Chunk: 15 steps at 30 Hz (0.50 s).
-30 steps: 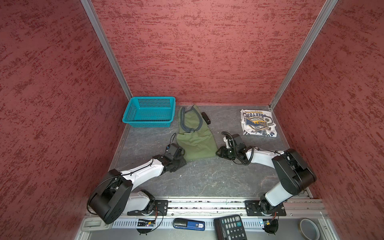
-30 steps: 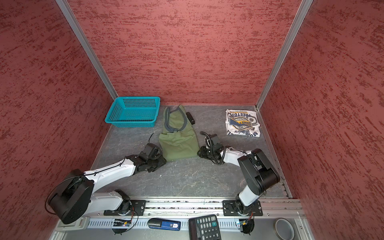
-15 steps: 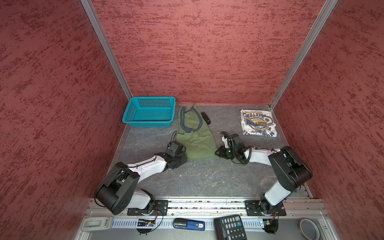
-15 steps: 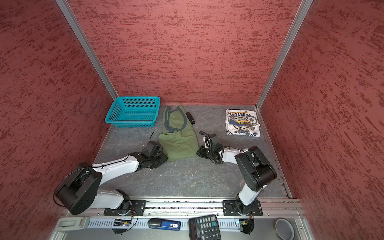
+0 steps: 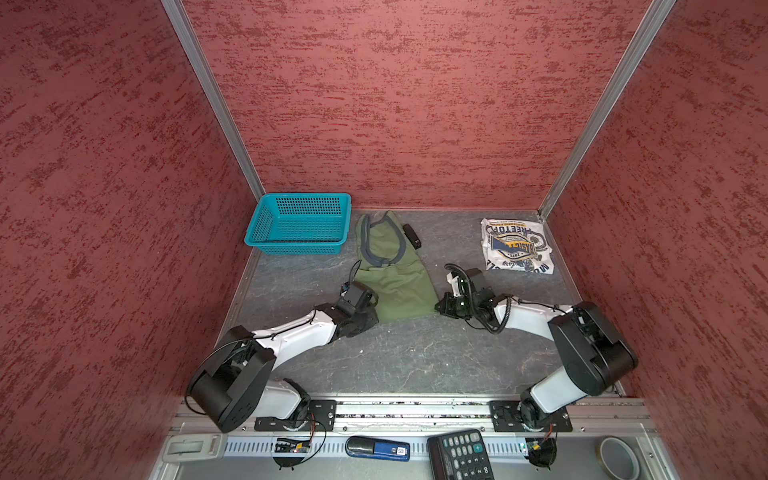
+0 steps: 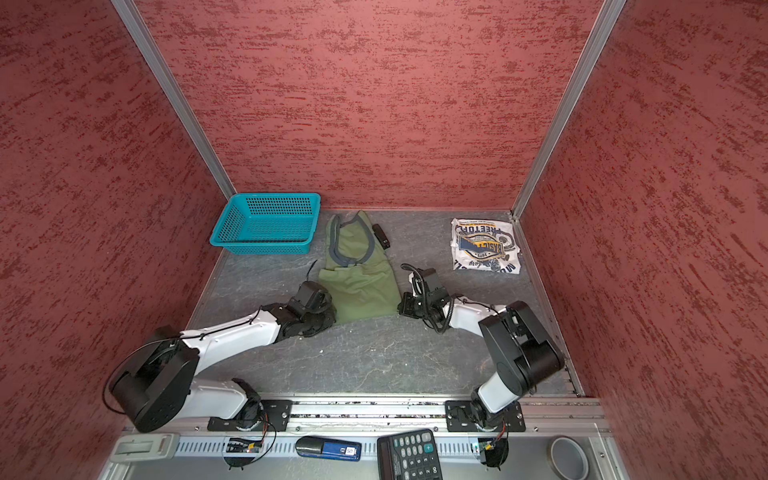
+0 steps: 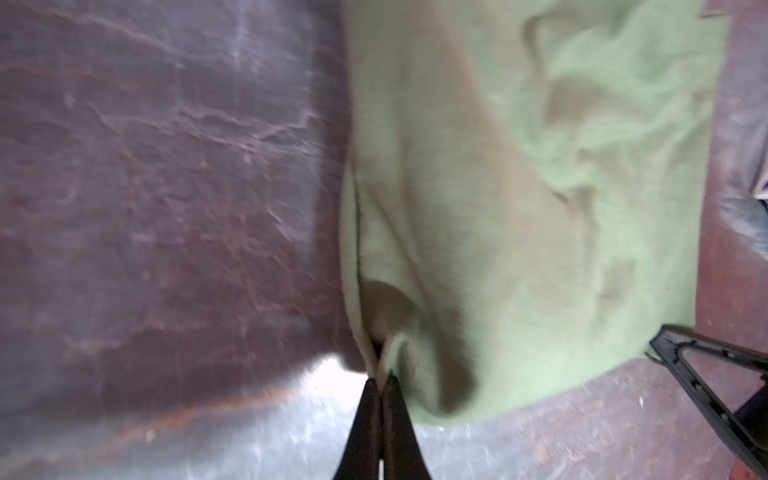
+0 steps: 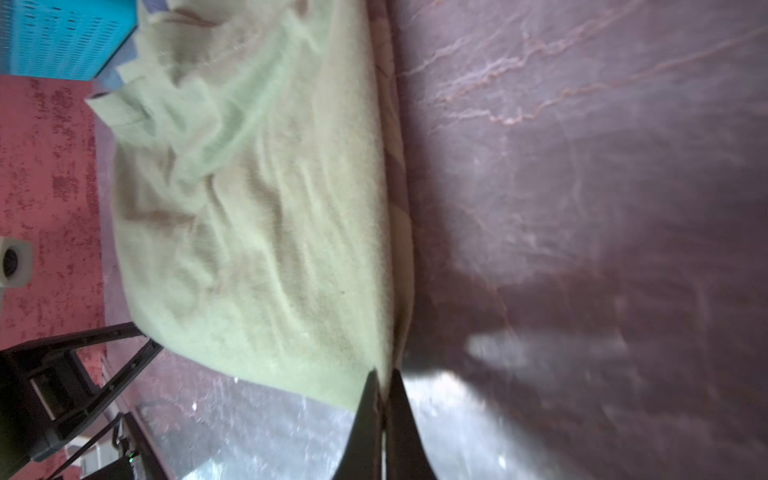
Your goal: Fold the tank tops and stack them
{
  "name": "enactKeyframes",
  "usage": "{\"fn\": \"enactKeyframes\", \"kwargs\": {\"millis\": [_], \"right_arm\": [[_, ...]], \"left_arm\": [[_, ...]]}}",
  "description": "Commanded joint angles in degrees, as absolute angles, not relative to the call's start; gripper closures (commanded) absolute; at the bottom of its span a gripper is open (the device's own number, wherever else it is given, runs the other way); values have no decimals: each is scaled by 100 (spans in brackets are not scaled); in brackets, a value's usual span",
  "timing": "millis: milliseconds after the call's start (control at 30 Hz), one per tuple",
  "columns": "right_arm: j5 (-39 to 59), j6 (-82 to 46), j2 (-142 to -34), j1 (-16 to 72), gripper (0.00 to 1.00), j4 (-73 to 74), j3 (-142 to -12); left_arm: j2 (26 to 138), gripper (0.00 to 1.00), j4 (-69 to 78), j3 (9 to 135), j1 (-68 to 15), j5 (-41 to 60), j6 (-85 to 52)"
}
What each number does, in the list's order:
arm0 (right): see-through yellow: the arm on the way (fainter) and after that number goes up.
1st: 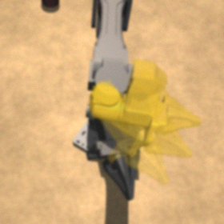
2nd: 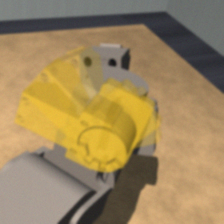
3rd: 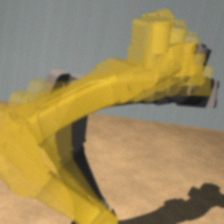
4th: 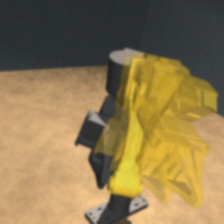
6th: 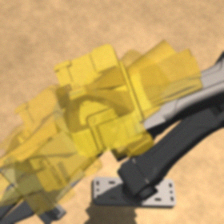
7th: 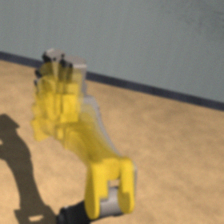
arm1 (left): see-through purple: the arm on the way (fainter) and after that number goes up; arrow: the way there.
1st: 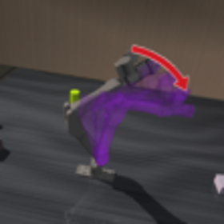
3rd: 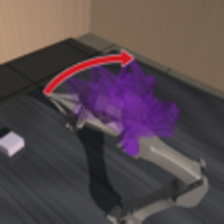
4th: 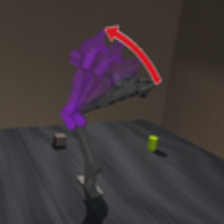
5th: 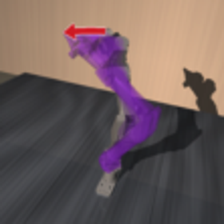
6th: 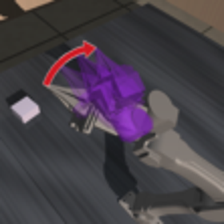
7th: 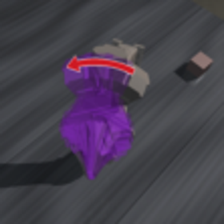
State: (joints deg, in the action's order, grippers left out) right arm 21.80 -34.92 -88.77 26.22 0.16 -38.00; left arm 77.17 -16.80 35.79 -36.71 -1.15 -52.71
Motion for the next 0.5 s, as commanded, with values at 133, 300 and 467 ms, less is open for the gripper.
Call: {"fn": "enactKeyframes", "kwargs": {"millis": [133, 300, 467], "right_arm": [[1936, -3540, -7532, 2818, 100, -759, -3286], [1628, -3684, -6317, 3229, 100, -1766, -3154], [1546, -3944, -5097, 3664, 100, -2839, -3408]], "left_arm": [[6433, 100, -2875, 3437, -4460, -900, -5784], [5400, 100, -3881, 3418, -5405, -1310, -6503], [5002, 100, -4592, 3746, -6333, -1589, -7109]]}}
